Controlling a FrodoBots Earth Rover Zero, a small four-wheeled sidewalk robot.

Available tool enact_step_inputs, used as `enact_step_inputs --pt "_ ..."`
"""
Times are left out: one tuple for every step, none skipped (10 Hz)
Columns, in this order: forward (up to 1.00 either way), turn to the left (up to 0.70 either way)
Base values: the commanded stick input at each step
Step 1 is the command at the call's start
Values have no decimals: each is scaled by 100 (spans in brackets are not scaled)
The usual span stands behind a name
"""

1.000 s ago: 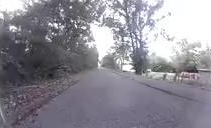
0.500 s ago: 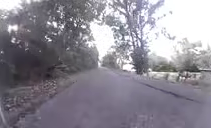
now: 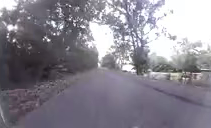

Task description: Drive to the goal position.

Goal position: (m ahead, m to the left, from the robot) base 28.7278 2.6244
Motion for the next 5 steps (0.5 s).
enact_step_inputs --pt "70 0" --pt "70 0" --pt "70 0" --pt "70 0" --pt "70 0"
